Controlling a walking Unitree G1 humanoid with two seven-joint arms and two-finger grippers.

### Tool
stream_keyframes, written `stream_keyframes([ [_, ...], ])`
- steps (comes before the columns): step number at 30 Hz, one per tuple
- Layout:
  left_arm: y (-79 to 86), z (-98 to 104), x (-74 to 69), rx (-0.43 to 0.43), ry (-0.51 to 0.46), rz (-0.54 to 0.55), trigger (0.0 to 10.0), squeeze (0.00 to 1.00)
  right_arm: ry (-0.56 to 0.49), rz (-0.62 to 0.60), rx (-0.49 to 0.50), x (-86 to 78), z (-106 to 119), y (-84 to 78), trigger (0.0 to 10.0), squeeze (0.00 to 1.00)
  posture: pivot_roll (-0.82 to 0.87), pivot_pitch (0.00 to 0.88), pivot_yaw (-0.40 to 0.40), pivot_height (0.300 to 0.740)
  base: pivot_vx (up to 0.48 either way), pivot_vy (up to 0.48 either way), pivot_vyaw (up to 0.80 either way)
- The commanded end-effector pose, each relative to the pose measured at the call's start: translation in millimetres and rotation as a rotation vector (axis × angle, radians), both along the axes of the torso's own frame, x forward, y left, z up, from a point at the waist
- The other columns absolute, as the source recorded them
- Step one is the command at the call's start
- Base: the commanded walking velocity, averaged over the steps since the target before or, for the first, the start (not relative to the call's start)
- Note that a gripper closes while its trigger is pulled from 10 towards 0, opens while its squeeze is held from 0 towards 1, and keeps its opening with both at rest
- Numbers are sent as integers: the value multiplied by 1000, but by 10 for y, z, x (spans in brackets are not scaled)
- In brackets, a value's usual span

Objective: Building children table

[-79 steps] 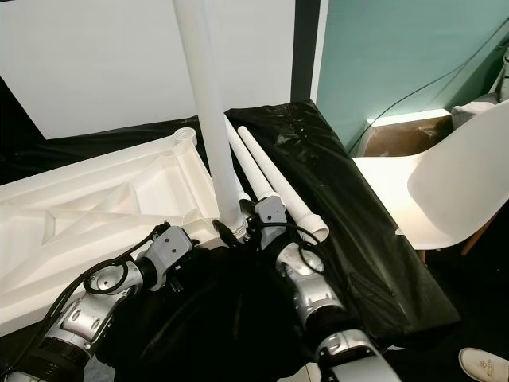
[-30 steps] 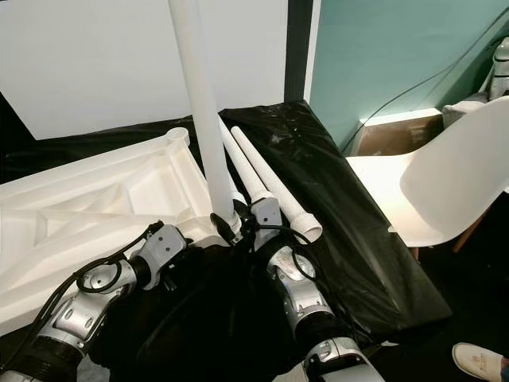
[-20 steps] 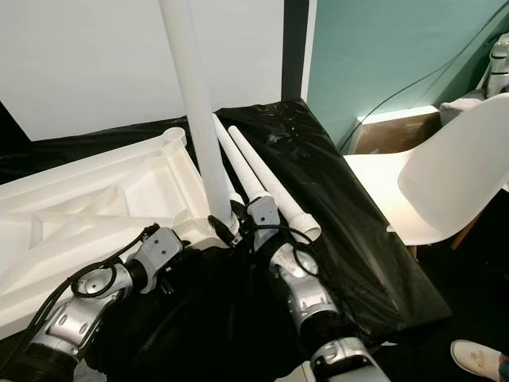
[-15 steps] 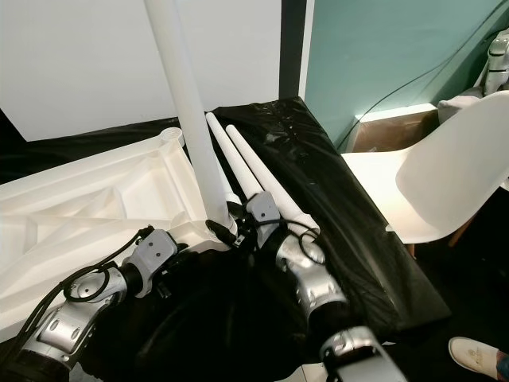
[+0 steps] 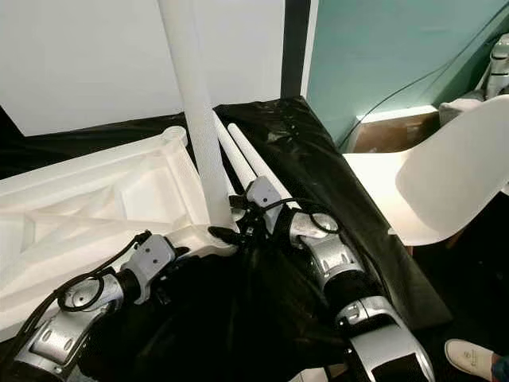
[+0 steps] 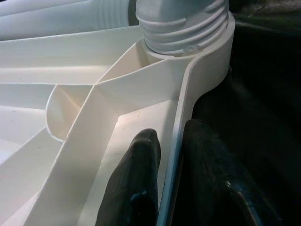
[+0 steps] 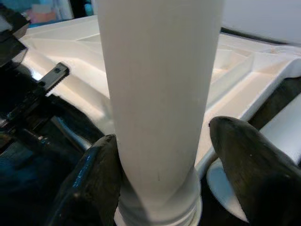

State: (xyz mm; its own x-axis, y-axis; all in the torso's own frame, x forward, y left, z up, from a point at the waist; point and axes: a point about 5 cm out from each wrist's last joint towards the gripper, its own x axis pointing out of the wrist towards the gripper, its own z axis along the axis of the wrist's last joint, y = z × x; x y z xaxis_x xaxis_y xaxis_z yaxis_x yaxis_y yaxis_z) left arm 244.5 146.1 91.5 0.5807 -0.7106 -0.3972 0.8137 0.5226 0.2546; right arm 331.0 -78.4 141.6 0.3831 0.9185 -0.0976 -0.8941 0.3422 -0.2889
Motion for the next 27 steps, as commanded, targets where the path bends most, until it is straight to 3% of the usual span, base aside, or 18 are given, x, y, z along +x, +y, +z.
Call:
stream_keyframes([
  [1,-208,-438,-454,2,313,-274,10000,0,-29,-15,18,101,150,-94,1216,0,18,0,-19,740,0,0,0],
  [2,-206,-435,-453,4,313,-275,10000,0,-9,18,9,102,139,-92,0,0,19,0,-17,740,0,0,0],
  [9,-191,-428,-443,10,308,-273,10000,0,0,38,-7,121,136,-91,0,0,18,0,-7,740,0,0,0],
  [12,-204,-430,-428,19,300,-278,10000,0,24,-33,49,128,111,-106,0,0,9,0,-2,740,0,0,0],
  [14,-223,-417,-399,20,289,-279,10000,0,20,-228,173,92,11,-87,0,0,7,0,-2,740,0,0,0],
  [15,-223,-417,-399,20,289,-279,10000,0,20,-228,173,92,11,-87,0,0,7,0,-2,740,0,0,0],
  [16,-240,-401,-348,16,273,-269,10000,0,-3,-473,293,-2,-133,-66,0,0,7,0,2,740,0,0,0],
  [17,-245,-400,-328,17,267,-264,10000,0,-16,-549,319,-57,-197,-51,0,0,2,0,12,740,0,0,0],
  [19,-245,-400,-328,17,267,-264,10000,0,-16,-549,319,-57,-197,-51,0,0,2,0,12,740,0,0,0],
  [24,-249,-401,-318,27,270,-282,10000,0,-49,-717,370,-76,-204,-47,0,0,-22,0,33,740,0,0,0],
  [25,-246,-398,-314,32,271,-292,10000,0,-40,-767,387,-20,-171,-92,1569,0,-33,0,40,740,0,0,0],
  [26,-243,-396,-309,35,271,-298,10000,0,-40,-792,397,19,-141,-130,1569,0,-35,0,42,740,0,0,0],
  [27,-242,-395,-306,38,270,-304,10000,0,-37,-782,393,41,-126,-151,10000,0,-35,0,42,740,0,0,0],
])
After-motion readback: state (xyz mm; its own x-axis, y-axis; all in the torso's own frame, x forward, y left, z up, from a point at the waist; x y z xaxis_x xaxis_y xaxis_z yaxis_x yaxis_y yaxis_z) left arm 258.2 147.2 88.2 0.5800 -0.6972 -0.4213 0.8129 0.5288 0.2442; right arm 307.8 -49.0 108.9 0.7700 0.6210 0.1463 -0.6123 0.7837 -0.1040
